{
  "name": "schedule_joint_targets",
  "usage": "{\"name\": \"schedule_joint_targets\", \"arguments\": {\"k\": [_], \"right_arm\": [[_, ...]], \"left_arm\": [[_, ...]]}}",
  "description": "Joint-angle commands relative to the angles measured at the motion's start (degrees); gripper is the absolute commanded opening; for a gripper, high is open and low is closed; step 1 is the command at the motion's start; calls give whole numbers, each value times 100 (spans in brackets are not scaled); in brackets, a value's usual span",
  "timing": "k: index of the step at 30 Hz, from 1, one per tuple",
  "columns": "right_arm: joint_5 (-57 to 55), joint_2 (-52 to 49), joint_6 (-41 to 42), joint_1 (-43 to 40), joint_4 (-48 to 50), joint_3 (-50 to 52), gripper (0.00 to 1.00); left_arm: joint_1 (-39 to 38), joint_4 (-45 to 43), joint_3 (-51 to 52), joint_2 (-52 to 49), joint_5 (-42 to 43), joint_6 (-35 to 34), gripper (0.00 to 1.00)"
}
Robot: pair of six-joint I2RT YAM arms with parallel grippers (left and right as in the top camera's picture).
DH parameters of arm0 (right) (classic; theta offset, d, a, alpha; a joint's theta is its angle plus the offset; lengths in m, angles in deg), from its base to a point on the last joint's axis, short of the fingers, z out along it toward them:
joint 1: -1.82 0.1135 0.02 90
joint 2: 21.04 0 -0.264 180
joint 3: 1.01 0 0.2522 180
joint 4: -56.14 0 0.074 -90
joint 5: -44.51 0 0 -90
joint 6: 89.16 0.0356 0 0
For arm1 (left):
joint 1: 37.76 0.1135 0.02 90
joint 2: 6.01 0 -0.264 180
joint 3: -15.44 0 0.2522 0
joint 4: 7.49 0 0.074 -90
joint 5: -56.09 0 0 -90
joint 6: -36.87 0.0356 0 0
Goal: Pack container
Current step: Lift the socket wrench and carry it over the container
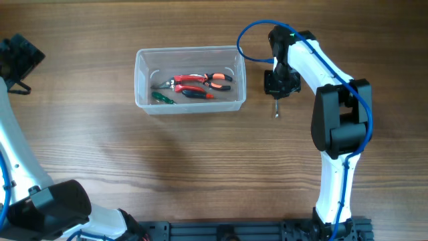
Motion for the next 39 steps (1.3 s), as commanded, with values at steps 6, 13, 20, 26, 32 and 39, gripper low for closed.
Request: {"name": "schedule_joint_targets", "arguments": {"k": [6, 13, 20, 26, 32, 39], "right_arm": [[-258, 173, -15, -28, -92, -404, 4], [-225, 1397, -535, 44, -186, -1080, 4], [291, 2846, -2763, 568, 9, -1261, 4], [1410, 3342, -4695, 1425, 7, -1261, 4], [2302, 2900, -6067, 1974, 7, -1123, 4], [2273, 1639, -7379, 2234, -50, -1064, 4]], "left_arm": [[31, 2, -15, -13, 50, 90, 100], [31, 2, -15, -13, 50, 92, 100], [31, 2, -15, -13, 50, 92, 100], [31, 2, -15, -13, 50, 92, 100], [31, 2, -15, -13, 50, 92, 100], [31, 2, -15, -13, 50, 92, 100]]}}
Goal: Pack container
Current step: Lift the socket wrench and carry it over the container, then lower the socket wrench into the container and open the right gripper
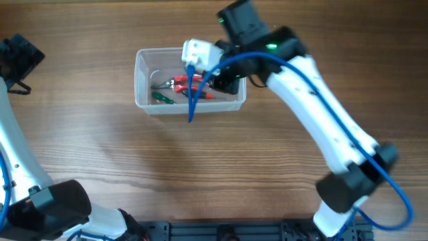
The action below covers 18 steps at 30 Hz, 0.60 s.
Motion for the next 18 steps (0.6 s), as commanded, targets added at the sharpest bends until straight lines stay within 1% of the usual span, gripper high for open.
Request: {"name": "schedule_joint_targets", "arguments": {"k": [1, 7, 12, 16, 17, 18], "right_arm": [[179, -741, -1130, 35, -13, 57, 4], [-892, -1635, -1178, 35, 24, 57, 4], [-973, -2028, -1276, 37, 162, 57, 4], [-979, -2048, -1202, 63, 319, 50, 6], [-994, -2046, -1086, 63, 361, 42, 23], [-1049, -2046, -833, 68, 417, 4, 45]], "left_arm": [[31, 2, -15, -13, 50, 92, 100], [31, 2, -15, -13, 50, 92, 100], [31, 2, -15, -13, 50, 92, 100], [31, 2, -15, -13, 50, 92, 100], [31, 2, -15, -13, 50, 92, 100], [31, 2, -15, -13, 50, 92, 100]]}}
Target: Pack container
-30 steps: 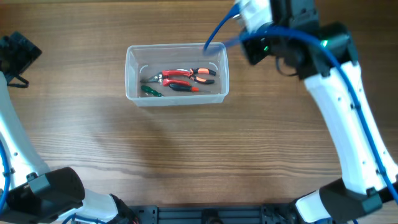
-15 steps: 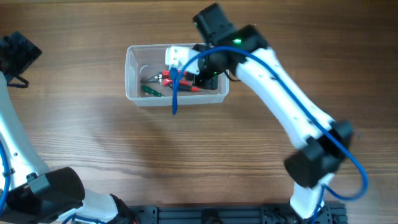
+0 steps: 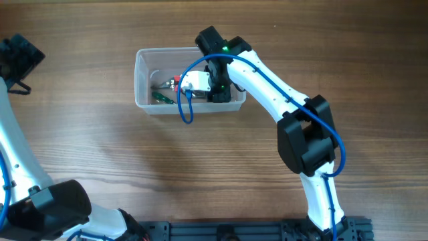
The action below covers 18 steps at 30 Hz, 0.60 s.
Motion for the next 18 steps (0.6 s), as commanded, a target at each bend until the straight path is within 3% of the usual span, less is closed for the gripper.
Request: {"name": "schedule_joint_targets", "arguments": {"k": [1, 5, 12, 18], "right_arm": [[-168, 28, 647, 42, 188, -101, 50], [-186, 153, 2039, 39, 417, -306, 61], [-566, 1054, 3648, 17, 214, -850, 52], [-1735, 2522, 4498, -380, 413, -1097, 65]], "left_arm": [[31, 0, -15, -13, 50, 92, 100], [31, 0, -15, -13, 50, 92, 100], [31, 0, -15, -13, 50, 92, 100], [31, 0, -15, -13, 50, 92, 100]]}}
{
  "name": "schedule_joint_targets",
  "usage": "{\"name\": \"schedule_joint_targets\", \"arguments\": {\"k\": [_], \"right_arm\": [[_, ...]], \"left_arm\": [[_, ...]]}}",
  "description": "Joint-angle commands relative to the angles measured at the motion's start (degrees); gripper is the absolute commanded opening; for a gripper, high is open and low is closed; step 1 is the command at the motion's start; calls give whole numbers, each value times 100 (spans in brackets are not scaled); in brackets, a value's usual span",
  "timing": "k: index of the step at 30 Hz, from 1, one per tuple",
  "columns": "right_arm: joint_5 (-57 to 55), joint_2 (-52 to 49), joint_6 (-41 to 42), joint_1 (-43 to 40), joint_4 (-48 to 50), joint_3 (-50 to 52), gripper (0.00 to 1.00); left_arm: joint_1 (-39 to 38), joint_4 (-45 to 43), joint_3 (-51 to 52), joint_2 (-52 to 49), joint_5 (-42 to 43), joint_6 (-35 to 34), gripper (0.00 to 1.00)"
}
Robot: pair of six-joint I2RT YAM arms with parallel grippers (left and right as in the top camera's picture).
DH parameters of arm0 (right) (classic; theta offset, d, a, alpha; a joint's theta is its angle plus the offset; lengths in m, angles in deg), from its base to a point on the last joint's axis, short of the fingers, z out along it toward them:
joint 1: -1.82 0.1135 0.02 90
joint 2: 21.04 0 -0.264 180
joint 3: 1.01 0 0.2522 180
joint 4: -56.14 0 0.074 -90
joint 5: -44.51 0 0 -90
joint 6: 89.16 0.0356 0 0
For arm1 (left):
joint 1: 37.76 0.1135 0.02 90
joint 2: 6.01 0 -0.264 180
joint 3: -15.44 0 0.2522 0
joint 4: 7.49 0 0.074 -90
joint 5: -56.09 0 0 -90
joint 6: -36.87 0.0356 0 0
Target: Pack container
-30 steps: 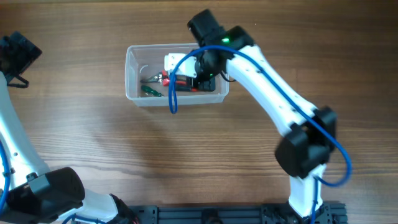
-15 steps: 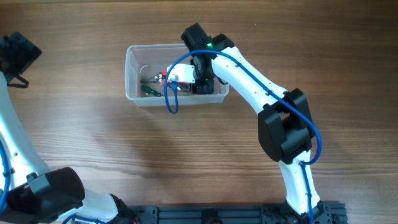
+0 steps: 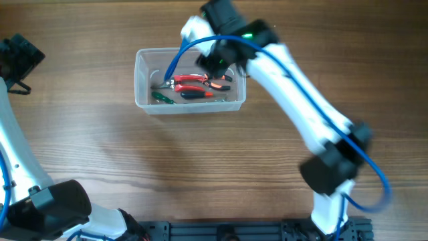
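The clear plastic container (image 3: 142, 80) stands at the back middle of the table. Inside lie red-handled pliers (image 3: 192, 79), an orange and black tool (image 3: 218, 84), a dark-handled tool (image 3: 197, 94) and a green-handled tool (image 3: 161, 98). My right arm (image 3: 267, 57) is blurred and high over the container's back right corner. Its wrist (image 3: 221, 27) covers the fingers, so the jaws and anything in them are hidden. My left gripper (image 3: 16, 59) sits at the far left edge, well away from the container.
A blue cable (image 3: 175, 57) loops from the right wrist across the container's back rim. The left arm's white link (image 3: 17, 154) runs down the left side. Bare wooden table (image 3: 167, 174) lies in front of the container.
My right wrist was low inside the right half of the container. Now it is higher and further back, over the back right rim, and the tools there show again.
My right gripper was on the table right of the container, over a small slim tool. Then the arm was over the container and that spot lay bare. Then the wrist was down in the container, and now it is above it. The left arm stayed still.
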Motion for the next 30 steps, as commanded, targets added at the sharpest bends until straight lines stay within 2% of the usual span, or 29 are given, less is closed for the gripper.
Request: {"name": "schedule_joint_targets", "arguments": {"k": [1, 5, 10, 13, 15, 18, 20, 30], "right_arm": [[-1014, 1272, 964, -404, 190, -293, 67], [-1290, 2079, 1300, -1165, 326, -293, 68], [-1285, 2417, 1893, -2317, 238, -291, 69], [-1266, 2367, 2090, -2872, 83, -260, 74], [-1204, 2251, 2114, -3169, -48, -258, 81], [-929, 2031, 2116, -3414, -164, -258, 89], [-743, 1910, 2111, -3469, -210, -258, 100], [-699, 1602, 2107, -3471, -221, -258, 100]], "left_arm": [[31, 2, -15, -13, 50, 92, 100], [31, 2, -15, -13, 50, 92, 100], [31, 2, -15, -13, 50, 92, 100], [31, 2, -15, -13, 50, 92, 100], [31, 2, -15, -13, 50, 92, 100], [31, 0, -15, -13, 50, 92, 100], [31, 2, -15, -13, 50, 92, 100], [31, 2, -15, -13, 50, 92, 100]]}}
